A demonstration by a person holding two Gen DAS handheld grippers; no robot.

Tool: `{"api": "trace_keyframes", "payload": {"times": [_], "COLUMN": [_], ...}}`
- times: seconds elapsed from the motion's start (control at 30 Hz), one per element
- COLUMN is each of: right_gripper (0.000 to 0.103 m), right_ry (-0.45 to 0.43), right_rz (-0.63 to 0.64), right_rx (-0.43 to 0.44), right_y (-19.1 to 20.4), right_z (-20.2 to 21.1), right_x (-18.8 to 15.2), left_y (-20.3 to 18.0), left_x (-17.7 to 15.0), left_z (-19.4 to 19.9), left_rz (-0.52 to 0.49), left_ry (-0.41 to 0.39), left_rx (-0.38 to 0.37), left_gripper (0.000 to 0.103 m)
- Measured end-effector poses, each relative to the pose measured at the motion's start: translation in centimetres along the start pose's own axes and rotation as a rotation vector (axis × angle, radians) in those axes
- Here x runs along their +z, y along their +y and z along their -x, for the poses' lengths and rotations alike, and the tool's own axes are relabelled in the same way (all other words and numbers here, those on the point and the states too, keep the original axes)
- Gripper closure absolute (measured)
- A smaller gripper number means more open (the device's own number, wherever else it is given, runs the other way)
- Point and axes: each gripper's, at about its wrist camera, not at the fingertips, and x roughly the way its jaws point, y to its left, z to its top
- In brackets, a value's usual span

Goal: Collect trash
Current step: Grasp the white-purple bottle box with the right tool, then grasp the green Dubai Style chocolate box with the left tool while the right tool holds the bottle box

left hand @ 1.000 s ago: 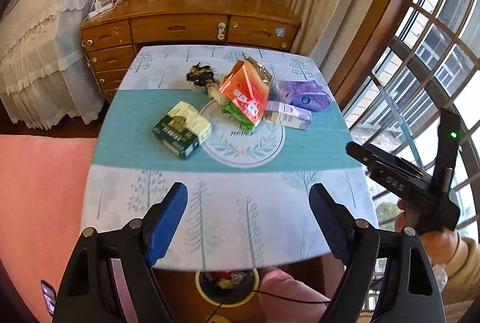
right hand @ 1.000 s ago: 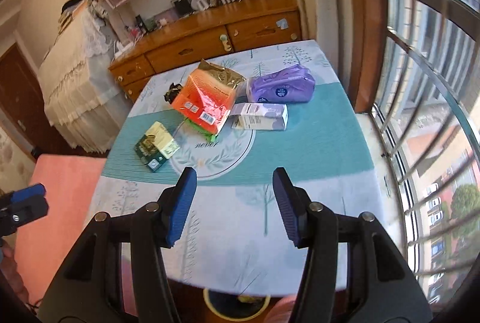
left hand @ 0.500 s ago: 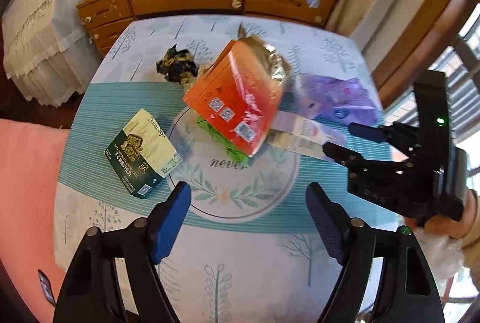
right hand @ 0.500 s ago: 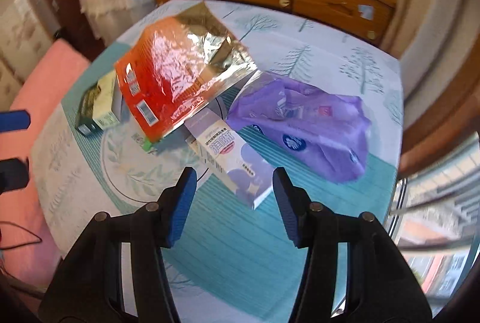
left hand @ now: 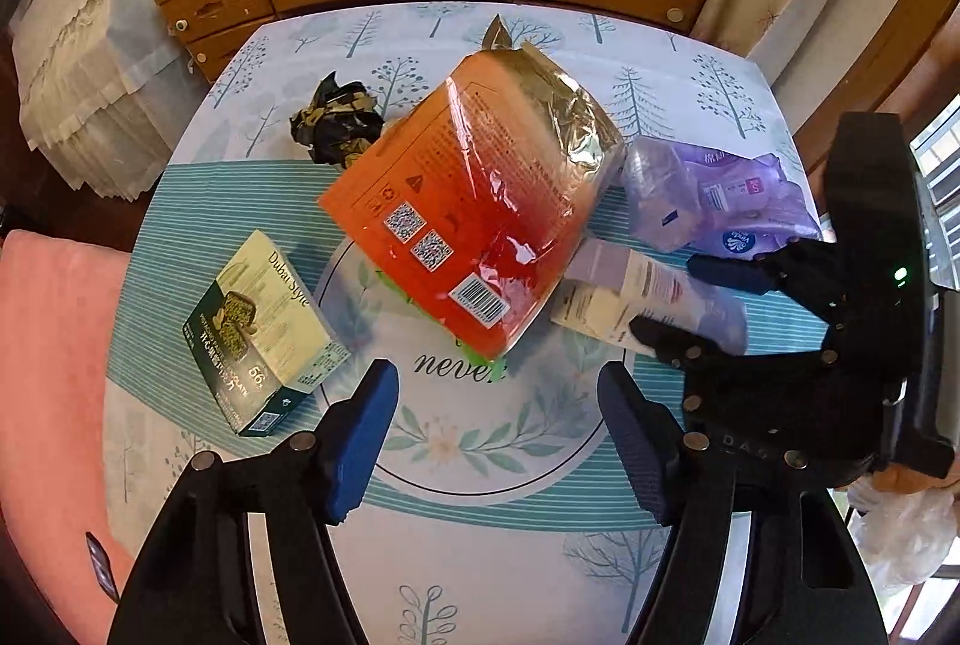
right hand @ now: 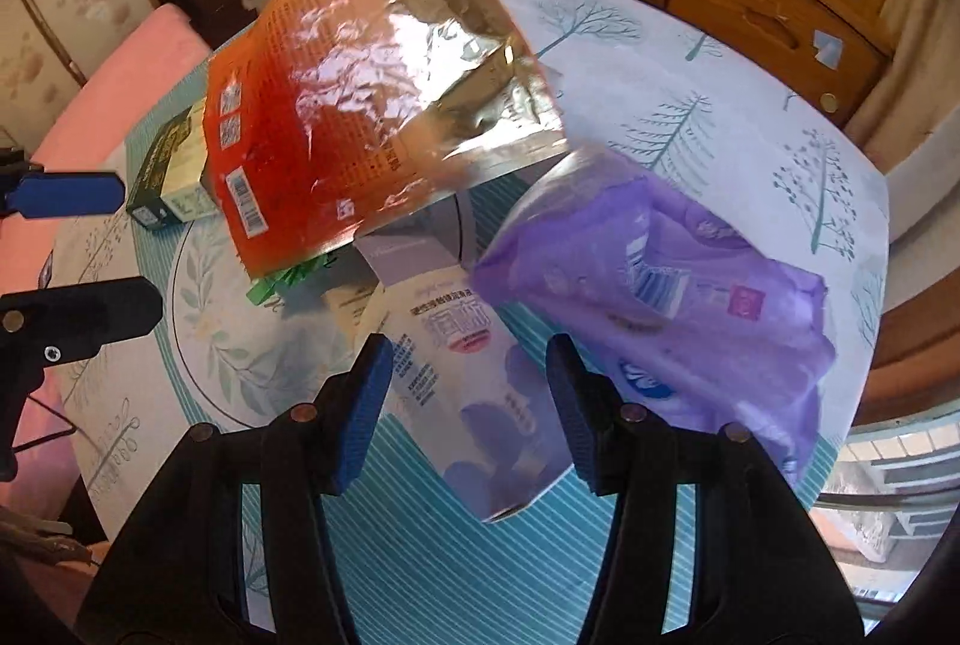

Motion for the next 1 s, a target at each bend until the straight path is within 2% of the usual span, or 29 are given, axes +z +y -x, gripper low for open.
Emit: {"api": "trace_keyframes", "payload": {"times": [0.1, 0.17, 0.27, 0.3, 0.33, 0.43, 0.57, 0.67, 0.73, 0.8, 1.0], "right_gripper": [0.053, 0.053, 0.055, 0.066, 0.073, 0.073, 0.073, 0.073, 0.073, 0.073, 0.073], "right_ry": [0.026, 0.022, 0.015, 0.012, 0.013, 0.005, -0.016, -0.028, -0.037, -0.043, -0.046], "right_rz": [0.037, 0.058, 0.045, 0.037, 0.029, -0.024, -0.094, -0.131, -0.145, -0.146, -0.135], "right_rx": [0.026, 0.024, 0.067, 0.074, 0.077, 0.104, 0.167, 0.211, 0.231, 0.244, 0.271], "right_y": [0.3, 0.8, 1.0, 0.9, 1.1, 1.1, 1.4, 1.6, 1.9, 2.4, 3.9], "right_z": [-0.8, -1.0, -1.2, -1.2, -1.3, -1.1, -0.2, 0.4, 0.7, 0.8, 0.5], "right_x": [-0.4, -0.9, -1.6, -1.9, -2.1, -2.7, -3.2, -3.3, -3.7, -4.1, -4.5], "left_y": [-0.3, -0.3, 0.2, 0.4, 0.7, 2.4, 5.3, 7.2, 8.6, 9.7, 11.6], "left_x": [0.1, 0.1, -0.1, -0.2, -0.2, -0.4, -0.4, 0.0, 0.4, 0.8, 1.9], "left_z": [-0.1, -0.1, -0.1, -0.1, -0.1, -0.2, -0.6, -0.6, -0.4, -0.4, -2.7], "left_rz": [-0.005, -0.006, -0.009, -0.011, -0.013, 0.005, 0.088, 0.151, 0.194, 0.221, 0.249], "left_ry": [0.008, 0.01, 0.011, 0.012, 0.012, 0.028, 0.064, 0.061, 0.044, 0.039, 0.068], "left_rx": [-0.003, 0.002, 0.015, 0.018, 0.021, 0.017, 0.001, 0.018, 0.045, 0.078, 0.246], "left_gripper": [0.032, 0.032, 0.032, 0.032, 0.032, 0.032, 0.032, 0.032, 0.03, 0.022, 0.022]}}
